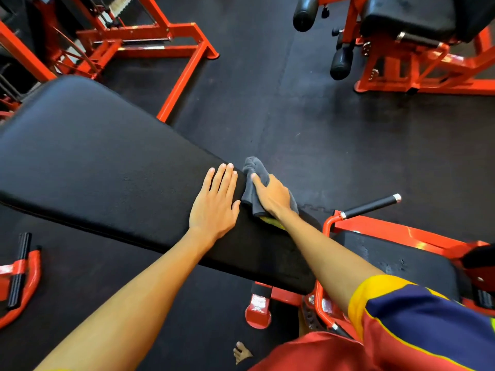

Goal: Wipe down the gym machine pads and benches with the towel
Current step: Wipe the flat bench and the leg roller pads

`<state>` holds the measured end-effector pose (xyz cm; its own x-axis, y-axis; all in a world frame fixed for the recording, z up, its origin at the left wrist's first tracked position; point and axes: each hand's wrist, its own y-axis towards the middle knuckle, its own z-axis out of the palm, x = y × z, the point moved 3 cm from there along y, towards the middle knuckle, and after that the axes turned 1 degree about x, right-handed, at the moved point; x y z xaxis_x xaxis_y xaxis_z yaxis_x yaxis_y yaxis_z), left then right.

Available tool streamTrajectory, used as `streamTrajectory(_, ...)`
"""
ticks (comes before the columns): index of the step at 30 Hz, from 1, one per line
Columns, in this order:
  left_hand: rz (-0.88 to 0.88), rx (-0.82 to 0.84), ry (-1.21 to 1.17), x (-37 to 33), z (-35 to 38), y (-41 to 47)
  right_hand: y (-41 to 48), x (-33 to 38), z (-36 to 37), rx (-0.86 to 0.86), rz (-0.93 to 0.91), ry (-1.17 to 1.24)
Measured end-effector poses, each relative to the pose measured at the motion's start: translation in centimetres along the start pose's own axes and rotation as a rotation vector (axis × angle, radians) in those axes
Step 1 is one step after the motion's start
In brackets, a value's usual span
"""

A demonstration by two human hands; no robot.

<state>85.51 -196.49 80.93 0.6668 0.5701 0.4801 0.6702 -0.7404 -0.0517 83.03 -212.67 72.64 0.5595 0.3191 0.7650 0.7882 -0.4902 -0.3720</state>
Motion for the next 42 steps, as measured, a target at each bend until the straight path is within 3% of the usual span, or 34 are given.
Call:
streamTrajectory(4, 0.002, 0.014, -0.005, 0.1, 0.1, -0.1, -1.6, -2.6, 0.2, -0.049, -0.067, -0.015)
streamTrajectory(8, 0.006, 0.006, -0.001, 0.2, 0.0, -0.1, -1.0, -7.6, 0.0, -0.083, 0.193, 0.077)
streamTrajectory(11, 0.015, -0.010, 0.014, 0.2, 0.1, -0.1, -2.1, -4.9, 0.6, -0.086, 0.284, 0.114)
streamTrajectory(15, 0.023, -0.023, 0.037, 0.2, -0.2, 0.2, -5.9, -0.1, 2.0, -0.086, 0.082, 0.128)
streamTrajectory(19, 0.040, -0.015, 0.050, 0.2, -0.1, -0.1, -10.4, -3.7, 4.6, -0.046, -0.069, 0.011)
streamTrajectory(21, 0.040, -0.015, 0.040, 0.2, -0.2, -0.2, -12.4, -7.0, 4.9, -0.031, 0.004, 0.010)
streamTrajectory(24, 0.104, -0.011, 0.026, -0.3, 0.1, -0.9, -13.1, -12.1, 4.4, -0.045, 0.279, 0.095)
streamTrajectory(27, 0.151, 0.020, 0.013, -1.0, 0.5, -1.9, -10.8, -12.3, 4.2, -0.065, 0.473, 0.202)
streamTrajectory(29, 0.173, 0.029, 0.026, -1.4, 0.6, -2.7, -11.1, -9.4, 4.9, -0.087, 0.427, 0.202)
streamTrajectory(32, 0.215, 0.043, 0.036, -1.9, 0.9, -3.7, -15.0, -6.3, 6.5, -0.186, 0.172, 0.125)
streamTrajectory(36, 0.256, 0.059, 0.035, -2.5, 1.2, -5.0, -19.9, -9.8, 9.2, -0.276, 0.086, 0.110)
streamTrajectory(38, 0.285, 0.059, 0.027, -3.1, 1.4, -6.1, -21.3, -13.5, 10.0, -0.318, 0.190, 0.149)
streamTrajectory(42, 0.300, 0.055, 0.026, -3.8, 1.6, -7.3, -20.6, -16.8, 9.9, -0.397, 0.585, 0.421)
